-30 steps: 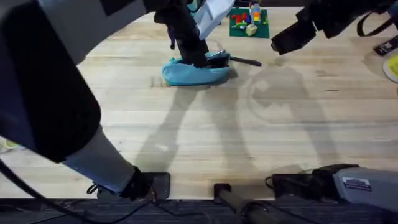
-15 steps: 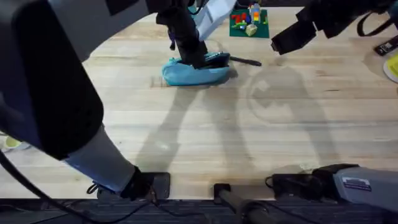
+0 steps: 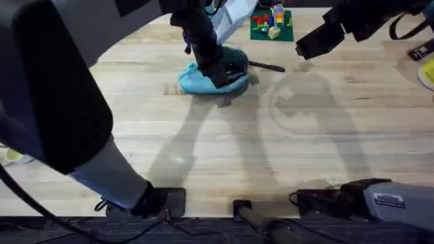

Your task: Unzip the bag, pick up the pens from the table one at a time and place them inside, then zip the bag closed.

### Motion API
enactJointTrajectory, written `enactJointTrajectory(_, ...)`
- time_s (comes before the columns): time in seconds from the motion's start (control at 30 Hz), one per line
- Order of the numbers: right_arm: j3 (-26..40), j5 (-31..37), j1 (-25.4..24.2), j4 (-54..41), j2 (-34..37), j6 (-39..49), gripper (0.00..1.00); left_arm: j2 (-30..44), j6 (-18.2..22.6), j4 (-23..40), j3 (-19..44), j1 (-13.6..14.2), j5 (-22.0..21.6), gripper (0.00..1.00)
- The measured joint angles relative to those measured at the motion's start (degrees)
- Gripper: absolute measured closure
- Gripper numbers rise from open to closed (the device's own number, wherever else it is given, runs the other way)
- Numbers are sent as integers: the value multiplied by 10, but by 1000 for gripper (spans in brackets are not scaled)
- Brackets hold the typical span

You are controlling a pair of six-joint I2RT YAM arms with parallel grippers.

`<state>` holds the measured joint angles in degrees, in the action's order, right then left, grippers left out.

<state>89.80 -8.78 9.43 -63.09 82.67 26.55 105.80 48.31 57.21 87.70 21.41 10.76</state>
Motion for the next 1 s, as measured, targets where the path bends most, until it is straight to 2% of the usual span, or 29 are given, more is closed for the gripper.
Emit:
enactJointTrajectory(0.43,0,0,0,0,0,0,3,0,-1,-3,11,0,-2,8)
enactJointTrajectory(0.83,0,0,0,0,0,0,4,3,-41,76,200,0,-7,8)
enactJointTrajectory(1.0,0,0,0,0,0,0,4,3,-75,110,255,0,-34,8)
